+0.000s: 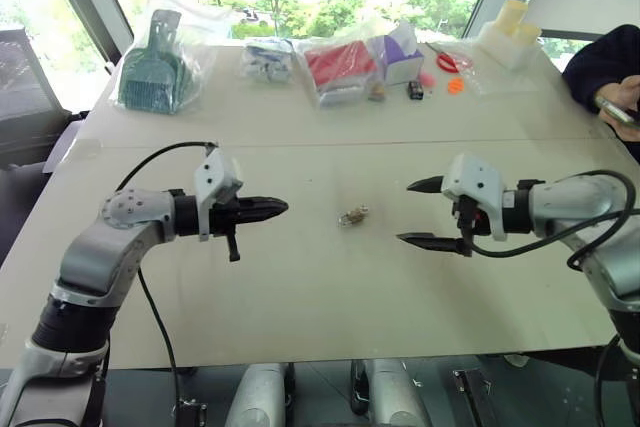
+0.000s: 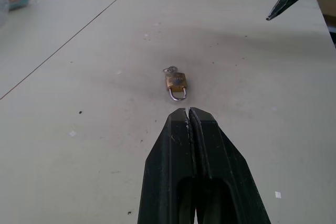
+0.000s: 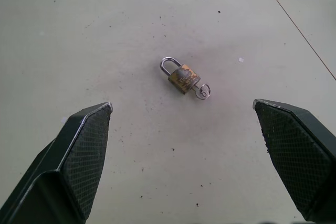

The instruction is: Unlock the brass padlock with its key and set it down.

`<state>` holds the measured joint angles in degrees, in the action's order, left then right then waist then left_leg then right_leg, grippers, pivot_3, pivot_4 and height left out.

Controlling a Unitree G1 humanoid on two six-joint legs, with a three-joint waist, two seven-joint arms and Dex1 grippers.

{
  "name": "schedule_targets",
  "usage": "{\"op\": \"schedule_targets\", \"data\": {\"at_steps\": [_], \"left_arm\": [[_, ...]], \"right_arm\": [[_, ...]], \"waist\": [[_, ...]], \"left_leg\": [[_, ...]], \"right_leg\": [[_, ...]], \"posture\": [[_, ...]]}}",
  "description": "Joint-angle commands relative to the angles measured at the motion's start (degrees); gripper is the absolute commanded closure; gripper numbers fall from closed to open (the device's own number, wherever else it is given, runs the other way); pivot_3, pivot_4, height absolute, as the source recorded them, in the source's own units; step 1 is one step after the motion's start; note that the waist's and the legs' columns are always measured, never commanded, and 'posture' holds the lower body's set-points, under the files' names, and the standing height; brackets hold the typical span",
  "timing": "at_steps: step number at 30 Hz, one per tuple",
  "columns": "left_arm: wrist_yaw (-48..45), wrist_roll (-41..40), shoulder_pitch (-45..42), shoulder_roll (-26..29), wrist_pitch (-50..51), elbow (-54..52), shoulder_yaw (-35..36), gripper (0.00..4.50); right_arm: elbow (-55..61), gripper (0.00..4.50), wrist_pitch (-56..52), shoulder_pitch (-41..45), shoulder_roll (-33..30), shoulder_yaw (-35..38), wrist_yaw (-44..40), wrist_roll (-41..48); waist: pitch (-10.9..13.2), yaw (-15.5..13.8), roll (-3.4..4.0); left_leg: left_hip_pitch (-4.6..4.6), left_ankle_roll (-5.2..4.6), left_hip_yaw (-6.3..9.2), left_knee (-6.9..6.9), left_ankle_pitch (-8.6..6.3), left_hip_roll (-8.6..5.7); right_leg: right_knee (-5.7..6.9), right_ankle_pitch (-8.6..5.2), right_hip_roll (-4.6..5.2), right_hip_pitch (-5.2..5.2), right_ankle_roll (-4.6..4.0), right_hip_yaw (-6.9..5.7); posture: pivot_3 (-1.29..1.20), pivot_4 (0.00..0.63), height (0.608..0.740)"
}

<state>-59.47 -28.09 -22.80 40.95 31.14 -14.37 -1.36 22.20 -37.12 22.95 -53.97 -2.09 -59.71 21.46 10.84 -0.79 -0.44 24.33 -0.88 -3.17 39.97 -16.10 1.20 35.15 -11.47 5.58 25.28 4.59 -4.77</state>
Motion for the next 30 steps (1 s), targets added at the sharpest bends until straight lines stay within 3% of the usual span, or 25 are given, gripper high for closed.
{"op": "schedule_targets", "data": {"at_steps": [1, 12, 18, 21, 28, 29, 30], "left_arm": [[0.6, -0.4, -1.0, -0.1, -0.1, -1.3, 0.8, 4.50], [3.2, 1.1, 0.5, -2.4, -0.7, -2.7, -1.7, 4.50], [6.0, 6.1, 2.4, -6.6, -5.6, -0.5, -6.1, 4.50], [9.1, 8.3, 2.8, -10.9, -7.4, 1.6, -8.2, 3.59], [13.5, 15.9, -0.3, -19.5, -14.3, 11.5, -14.0, 0.33], [14.7, 17.2, -1.2, -21.1, -15.6, 13.6, -14.6, 0.03], [16.1, 18.8, -2.3, -23.1, -17.6, 16.6, -15.4, 0.03]], "right_arm": [[1.1, 0.03, 0.8, 1.0, 0.5, 0.1, 0.6, -0.1], [1.3, 0.03, 1.0, 1.9, 1.5, -0.6, 1.8, -0.3], [2.8, 0.03, -0.3, 1.4, 2.5, -0.5, 3.6, 0.3], [4.5, 0.00, -1.6, 0.6, 2.8, 0.0, 4.9, 0.7], [7.7, 0.00, -3.7, -2.1, 2.9, 1.6, 7.8, 1.2], [8.1, 0.00, -4.0, -2.5, 3.0, 1.8, 8.2, 1.2], [8.7, 0.00, -4.3, -3.0, 3.0, 2.1, 8.7, 1.2]], "waist": [[0.0, 0.0, 0.00], [0.0, 0.0, 0.00], [0.0, 0.0, 0.00], [0.0, -0.1, -0.01], [0.0, -0.2, -0.01], [0.0, -0.2, -0.01], [0.0, -0.3, -0.01]], "left_leg": [[0.00, 0.00, 0.00, 0.00, 0.00, 0.00], [0.00, 0.00, 0.00, 0.01, 0.00, 0.00], [-0.01, 0.00, 0.00, 0.01, 0.00, -0.03], [-0.01, 0.00, 0.00, 0.02, 0.00, -0.04], [-0.02, -0.01, 0.03, 0.06, 0.00, -0.18], [-0.01, -0.01, 0.03, 0.06, 0.00, -0.19], [-0.01, -0.01, 0.03, 0.06, 0.00, -0.20]], "right_leg": [[0.00, 0.00, 0.00, 0.00, 0.01, 0.00], [0.02, 0.04, 0.00, -0.01, 0.07, 0.00], [0.02, 0.07, 0.00, -0.02, 0.12, 0.00], [0.03, 0.08, 0.00, -0.02, 0.12, 0.00], [0.05, 0.09, 0.01, -0.06, 0.12, 0.00], [0.04, 0.09, 0.01, -0.06, 0.13, 0.00], [0.04, 0.09, 0.01, -0.06, 0.13, 0.00]], "posture": [[0.00, 0.150, 0.740], [0.00, 0.150, 0.740], [0.00, 0.150, 0.740], [0.00, 0.150, 0.740], [0.00, 0.150, 0.740], [0.00, 0.150, 0.740], [0.00, 0.150, 0.740]]}}
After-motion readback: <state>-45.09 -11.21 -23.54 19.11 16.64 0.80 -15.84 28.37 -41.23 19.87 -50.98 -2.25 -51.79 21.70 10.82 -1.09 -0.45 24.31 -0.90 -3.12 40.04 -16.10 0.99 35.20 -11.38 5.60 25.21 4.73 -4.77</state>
